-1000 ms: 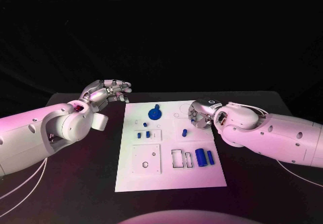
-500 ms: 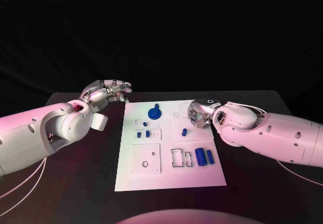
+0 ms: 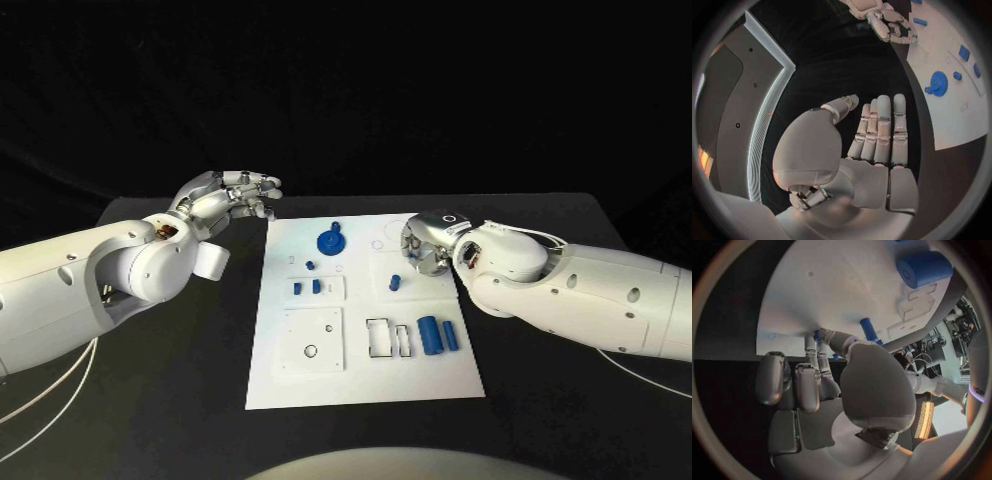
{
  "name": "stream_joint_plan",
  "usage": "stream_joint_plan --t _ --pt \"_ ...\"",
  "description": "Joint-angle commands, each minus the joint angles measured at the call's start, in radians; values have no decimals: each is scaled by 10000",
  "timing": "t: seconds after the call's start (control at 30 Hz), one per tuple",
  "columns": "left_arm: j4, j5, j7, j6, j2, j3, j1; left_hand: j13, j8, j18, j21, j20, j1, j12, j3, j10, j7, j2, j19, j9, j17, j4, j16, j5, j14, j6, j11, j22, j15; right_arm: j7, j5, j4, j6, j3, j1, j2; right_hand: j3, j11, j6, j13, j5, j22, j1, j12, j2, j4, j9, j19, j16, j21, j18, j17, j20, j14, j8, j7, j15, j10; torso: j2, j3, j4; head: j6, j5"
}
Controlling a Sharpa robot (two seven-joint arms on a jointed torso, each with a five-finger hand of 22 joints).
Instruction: Assemble the parts on the task board
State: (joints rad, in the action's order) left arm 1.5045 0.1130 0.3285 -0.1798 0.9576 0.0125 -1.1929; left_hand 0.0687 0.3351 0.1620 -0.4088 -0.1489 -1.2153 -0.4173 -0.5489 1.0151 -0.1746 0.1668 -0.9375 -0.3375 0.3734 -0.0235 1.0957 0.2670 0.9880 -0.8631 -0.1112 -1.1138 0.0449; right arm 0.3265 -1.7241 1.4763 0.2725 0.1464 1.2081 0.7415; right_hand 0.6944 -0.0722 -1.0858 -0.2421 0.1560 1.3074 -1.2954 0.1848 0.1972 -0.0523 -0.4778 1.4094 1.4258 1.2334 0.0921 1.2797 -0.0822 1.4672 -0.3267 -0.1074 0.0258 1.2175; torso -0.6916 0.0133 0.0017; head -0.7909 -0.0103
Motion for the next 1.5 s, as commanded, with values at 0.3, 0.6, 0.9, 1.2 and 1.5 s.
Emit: stream_joint_plan --t 0.3,0.6,0.9,1.2,1.5 --pt "-11 96 -67 252 -2 -6 -5 -3 -71 168 67 -89 -47 85 91 -63 7 40 22 18 -10 -13 -63 -26 -56 94 -52 29 68 406 -146 108 587 95 -133 140 205 347 -76 -67 -257 738 -24 -57 -130 -24 -64 -7 23 77 -120 -10 103 444 -67 21 96 463 8 7 11 51 -1" --pt "-114 118 -181 385 -32 -5 -3 16 -175 166 103 -130 -25 160 182 -200 -67 67 24 47 -7 0 -65 -7 -81 293 -114 97 117 260 87 438 1129 57 -63 411 221 349 -78 -74 -295 733 -10 -72 -121 -30 -76 -14 20 64 -118 -17 106 443 -70 23 98 470 32 4 -2 92 -5" --pt "-143 127 -30 348 -48 -4 2 35 -165 173 103 -145 -128 155 180 -248 -94 9 7 49 -1 -51 -53 138 -88 390 -131 127 126 47 823 795 1664 14 -4 751 239 346 -72 -77 -311 742 0 -90 -118 -32 -82 -9 26 75 -121 -5 107 445 -67 22 98 463 21 4 4 140 13" --pt "-104 125 68 335 -86 0 19 38 -154 173 102 -149 -115 155 197 -263 -103 5 4 47 0 -41 -50 178 -89 399 -140 133 133 -221 932 1800 2246 -30 14 1102 280 348 -61 -83 -315 778 -16 -113 -122 -52 -90 19 52 132 -135 48 110 457 -60 25 100 459 19 2 9 174 62" --pt "-139 86 104 387 -246 12 52 42 -139 171 103 -155 -91 153 217 -273 -108 -4 3 43 1 -22 -47 197 -91 401 -147 140 140 -458 936 2766 2149 -36 -40 778 295 346 -57 -86 -315 770 -20 -122 -122 -59 -93 11 44 114 -131 29 111 453 -57 23 100 458 28 4 4 126 339"
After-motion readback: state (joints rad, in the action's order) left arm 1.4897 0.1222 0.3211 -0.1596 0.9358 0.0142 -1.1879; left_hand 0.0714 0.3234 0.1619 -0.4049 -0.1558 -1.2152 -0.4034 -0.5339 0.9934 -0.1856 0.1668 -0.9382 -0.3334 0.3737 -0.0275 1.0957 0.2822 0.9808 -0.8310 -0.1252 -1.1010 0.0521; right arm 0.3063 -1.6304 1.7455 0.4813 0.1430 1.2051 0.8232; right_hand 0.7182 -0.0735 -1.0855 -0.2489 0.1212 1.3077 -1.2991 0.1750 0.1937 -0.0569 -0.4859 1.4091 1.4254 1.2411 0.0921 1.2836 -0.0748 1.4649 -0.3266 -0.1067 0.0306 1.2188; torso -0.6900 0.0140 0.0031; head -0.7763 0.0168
